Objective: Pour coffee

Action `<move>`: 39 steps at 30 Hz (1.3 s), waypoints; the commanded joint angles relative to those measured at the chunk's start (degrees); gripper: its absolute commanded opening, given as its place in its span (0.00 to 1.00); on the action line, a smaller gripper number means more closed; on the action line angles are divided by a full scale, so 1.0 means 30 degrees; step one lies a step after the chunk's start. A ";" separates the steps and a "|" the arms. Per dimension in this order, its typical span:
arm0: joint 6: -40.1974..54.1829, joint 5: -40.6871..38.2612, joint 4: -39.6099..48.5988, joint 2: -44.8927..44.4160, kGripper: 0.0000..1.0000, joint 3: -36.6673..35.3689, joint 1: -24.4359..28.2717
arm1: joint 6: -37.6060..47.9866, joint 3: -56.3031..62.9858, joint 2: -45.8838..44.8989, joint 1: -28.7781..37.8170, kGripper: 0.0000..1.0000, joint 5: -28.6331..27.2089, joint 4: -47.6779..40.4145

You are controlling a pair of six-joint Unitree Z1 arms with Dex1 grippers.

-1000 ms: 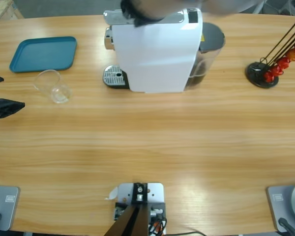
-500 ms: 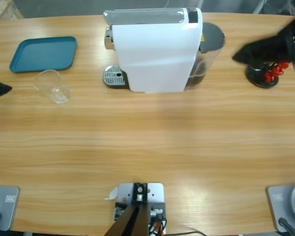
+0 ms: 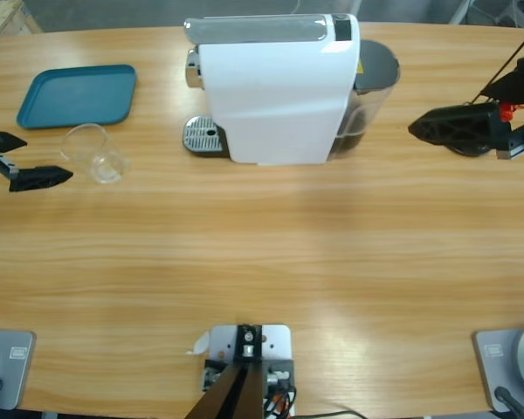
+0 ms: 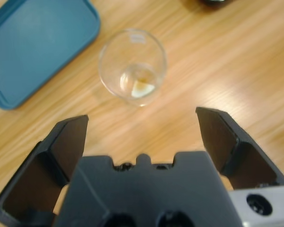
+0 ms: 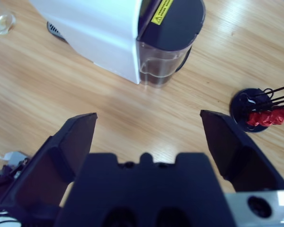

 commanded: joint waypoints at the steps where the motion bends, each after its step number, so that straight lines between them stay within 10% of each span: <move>1: 0.0809 -0.0754 -0.2325 0.2675 0.99 0.0536 0.1639 | -0.0361 0.1070 0.0582 -0.1106 1.00 0.0646 -0.0761; 39: -0.1535 -0.1064 -1.1132 0.6220 0.99 0.5077 0.1457 | -0.0918 0.2213 0.1473 -0.2454 1.00 0.1261 -0.2683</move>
